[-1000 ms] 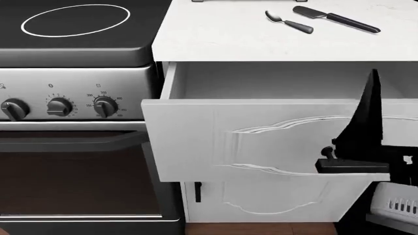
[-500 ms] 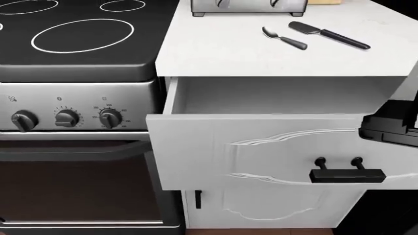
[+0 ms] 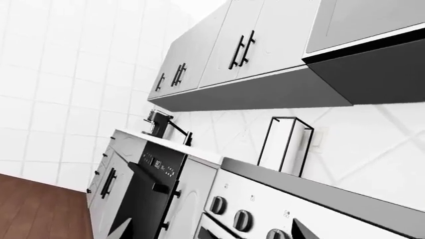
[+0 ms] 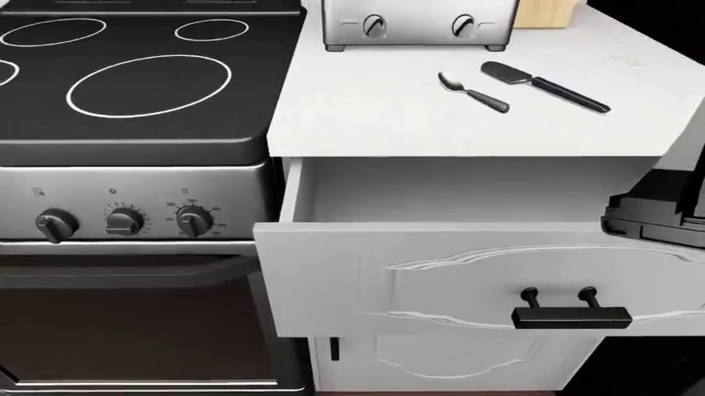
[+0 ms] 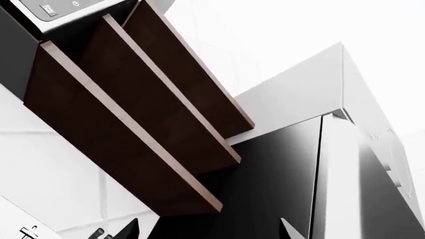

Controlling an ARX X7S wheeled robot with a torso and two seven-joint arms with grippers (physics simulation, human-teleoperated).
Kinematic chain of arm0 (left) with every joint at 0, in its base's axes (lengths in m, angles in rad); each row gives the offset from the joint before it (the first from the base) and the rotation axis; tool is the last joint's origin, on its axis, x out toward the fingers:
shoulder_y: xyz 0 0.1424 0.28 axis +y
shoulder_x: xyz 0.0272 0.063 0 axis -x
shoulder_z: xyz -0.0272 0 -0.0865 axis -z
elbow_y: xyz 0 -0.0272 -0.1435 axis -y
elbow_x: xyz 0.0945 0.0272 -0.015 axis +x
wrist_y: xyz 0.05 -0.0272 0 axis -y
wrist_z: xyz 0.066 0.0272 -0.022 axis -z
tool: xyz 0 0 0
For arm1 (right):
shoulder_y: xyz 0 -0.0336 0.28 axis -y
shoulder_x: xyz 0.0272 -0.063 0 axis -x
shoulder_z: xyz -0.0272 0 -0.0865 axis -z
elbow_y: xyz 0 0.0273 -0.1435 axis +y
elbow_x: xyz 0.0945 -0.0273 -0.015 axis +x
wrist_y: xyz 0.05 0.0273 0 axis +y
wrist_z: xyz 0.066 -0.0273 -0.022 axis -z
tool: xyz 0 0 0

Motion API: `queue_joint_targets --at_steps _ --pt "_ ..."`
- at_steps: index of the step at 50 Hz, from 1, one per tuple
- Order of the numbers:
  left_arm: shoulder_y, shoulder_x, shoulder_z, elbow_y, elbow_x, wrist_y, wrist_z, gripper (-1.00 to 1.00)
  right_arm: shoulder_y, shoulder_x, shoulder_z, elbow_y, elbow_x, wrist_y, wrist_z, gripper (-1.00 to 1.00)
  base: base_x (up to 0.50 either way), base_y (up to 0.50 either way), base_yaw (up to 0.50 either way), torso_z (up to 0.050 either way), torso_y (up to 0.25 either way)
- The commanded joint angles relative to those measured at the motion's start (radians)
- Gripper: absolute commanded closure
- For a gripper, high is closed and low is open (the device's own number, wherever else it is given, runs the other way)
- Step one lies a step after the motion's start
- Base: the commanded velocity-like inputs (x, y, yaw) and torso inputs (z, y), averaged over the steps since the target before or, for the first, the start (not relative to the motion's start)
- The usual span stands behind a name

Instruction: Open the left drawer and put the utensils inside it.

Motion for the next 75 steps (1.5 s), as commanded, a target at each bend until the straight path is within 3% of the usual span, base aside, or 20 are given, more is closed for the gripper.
queue_joint_targets --at_steps 1,75 --pt "-0.003 -0.002 0.001 0.001 -0.003 0.000 0.002 -1.00 0.006 -0.012 -0.004 -0.001 -0.012 0.001 -0.017 -1.00 0.00 0.00 0.00 0.050 0.037" --pt "0.000 -0.007 0.003 0.018 -0.011 -0.027 0.013 -1.00 0.058 -0.153 0.044 -0.022 -0.001 0.013 -0.158 -1.00 0.00 0.00 0.00 0.050 0.004"
